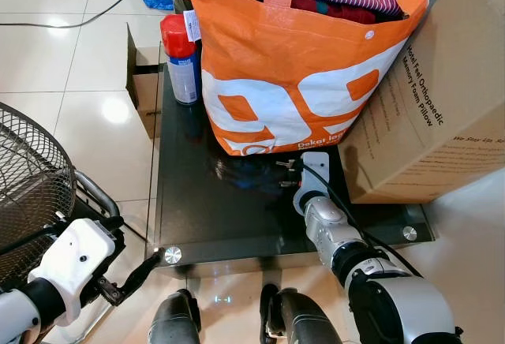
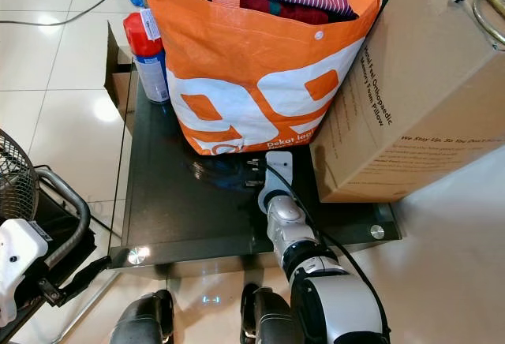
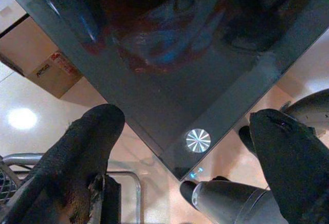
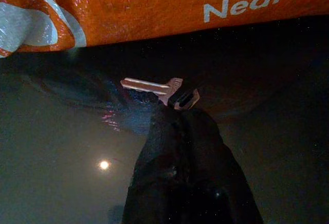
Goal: Hang keys on a hook
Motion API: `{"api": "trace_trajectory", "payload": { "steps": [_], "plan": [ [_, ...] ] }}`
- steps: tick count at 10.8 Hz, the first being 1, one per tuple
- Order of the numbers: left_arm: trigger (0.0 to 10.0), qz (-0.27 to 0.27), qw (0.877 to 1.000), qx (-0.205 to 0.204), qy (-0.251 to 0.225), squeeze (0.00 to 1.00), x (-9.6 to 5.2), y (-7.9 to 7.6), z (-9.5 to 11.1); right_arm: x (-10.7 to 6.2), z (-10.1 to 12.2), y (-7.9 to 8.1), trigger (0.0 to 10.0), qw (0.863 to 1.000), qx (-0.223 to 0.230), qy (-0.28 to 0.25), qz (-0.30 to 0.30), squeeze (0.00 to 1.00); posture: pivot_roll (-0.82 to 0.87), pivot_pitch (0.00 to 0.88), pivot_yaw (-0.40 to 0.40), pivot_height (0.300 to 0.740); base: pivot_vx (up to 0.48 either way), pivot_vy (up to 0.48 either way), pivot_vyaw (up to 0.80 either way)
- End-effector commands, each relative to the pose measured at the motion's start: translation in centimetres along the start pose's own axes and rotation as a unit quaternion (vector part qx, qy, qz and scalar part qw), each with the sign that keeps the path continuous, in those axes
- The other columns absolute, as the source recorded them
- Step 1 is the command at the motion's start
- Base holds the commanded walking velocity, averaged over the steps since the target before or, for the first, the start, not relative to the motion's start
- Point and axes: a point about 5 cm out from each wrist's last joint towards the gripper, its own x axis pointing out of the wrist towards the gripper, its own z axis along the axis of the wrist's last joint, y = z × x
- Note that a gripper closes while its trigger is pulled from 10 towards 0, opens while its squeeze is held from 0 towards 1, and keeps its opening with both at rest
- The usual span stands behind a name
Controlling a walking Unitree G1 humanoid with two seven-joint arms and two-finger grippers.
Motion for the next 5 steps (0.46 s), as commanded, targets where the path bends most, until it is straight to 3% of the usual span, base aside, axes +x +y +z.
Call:
{"api": "trace_trajectory", "payload": {
  "steps": [1, 5],
  "plan": [
    [10.0, -0.009, 1.000, 0.002, 0.002, 0.48, -0.2, -0.3, 0.1, -0.2, -0.6, -0.3, 0.0, 1.000, 0.010, 0.003, -0.002, 0.00, 0.20, 0.277, -0.097, 0.732, 0.000, 0.000, 0.00],
    [10.0, 0.007, 1.000, -0.010, -0.020, 0.48, 1.4, 0.0, 0.1, -0.8, -0.9, -0.8, 0.0, 0.998, 0.020, -0.038, 0.049, 0.00, 0.18, 0.205, -0.109, 0.732, 0.000, 0.000, 0.00]
  ]
}}
